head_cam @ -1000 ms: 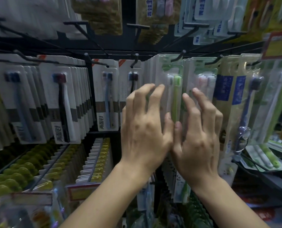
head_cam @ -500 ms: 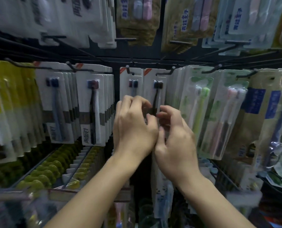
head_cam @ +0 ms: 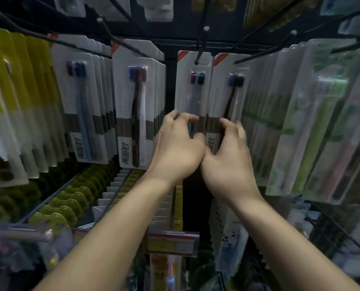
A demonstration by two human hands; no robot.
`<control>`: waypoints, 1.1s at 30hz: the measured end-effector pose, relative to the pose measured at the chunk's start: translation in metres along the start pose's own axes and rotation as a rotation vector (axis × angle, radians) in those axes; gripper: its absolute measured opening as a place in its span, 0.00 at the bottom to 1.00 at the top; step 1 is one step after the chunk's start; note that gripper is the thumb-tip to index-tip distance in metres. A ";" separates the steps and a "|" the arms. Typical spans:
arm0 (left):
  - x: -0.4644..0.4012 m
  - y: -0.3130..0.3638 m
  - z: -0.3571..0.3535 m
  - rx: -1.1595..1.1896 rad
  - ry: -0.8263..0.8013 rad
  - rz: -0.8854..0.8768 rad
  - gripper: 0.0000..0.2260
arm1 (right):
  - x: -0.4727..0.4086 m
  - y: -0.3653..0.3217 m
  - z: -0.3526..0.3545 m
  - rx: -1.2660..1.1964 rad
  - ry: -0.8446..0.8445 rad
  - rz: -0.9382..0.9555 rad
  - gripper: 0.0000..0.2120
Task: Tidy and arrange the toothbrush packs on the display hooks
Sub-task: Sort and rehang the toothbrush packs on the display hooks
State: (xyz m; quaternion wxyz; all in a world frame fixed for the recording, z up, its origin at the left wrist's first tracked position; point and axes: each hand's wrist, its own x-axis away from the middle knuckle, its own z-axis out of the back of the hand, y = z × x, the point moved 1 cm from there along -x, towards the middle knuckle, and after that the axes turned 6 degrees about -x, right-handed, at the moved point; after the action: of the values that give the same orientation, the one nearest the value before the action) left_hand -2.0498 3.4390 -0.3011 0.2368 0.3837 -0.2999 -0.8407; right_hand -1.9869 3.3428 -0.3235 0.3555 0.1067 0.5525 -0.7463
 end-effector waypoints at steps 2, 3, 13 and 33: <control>0.000 -0.001 -0.004 -0.029 -0.019 0.026 0.17 | -0.004 0.003 0.002 0.022 -0.010 -0.037 0.33; 0.000 -0.002 -0.007 -0.030 -0.017 0.037 0.16 | -0.005 0.004 0.003 0.029 -0.023 -0.061 0.34; -0.001 -0.005 -0.013 0.039 -0.030 0.101 0.12 | -0.011 0.012 0.002 -0.033 -0.051 -0.189 0.35; 0.006 -0.006 -0.007 0.377 0.205 -0.012 0.09 | 0.017 -0.003 0.008 -0.166 0.236 0.033 0.14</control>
State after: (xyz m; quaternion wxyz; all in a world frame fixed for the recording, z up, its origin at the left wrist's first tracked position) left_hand -2.0493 3.4372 -0.3122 0.1849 0.5064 -0.4237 -0.7279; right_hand -1.9996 3.3290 -0.3281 0.3081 0.1730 0.6484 -0.6743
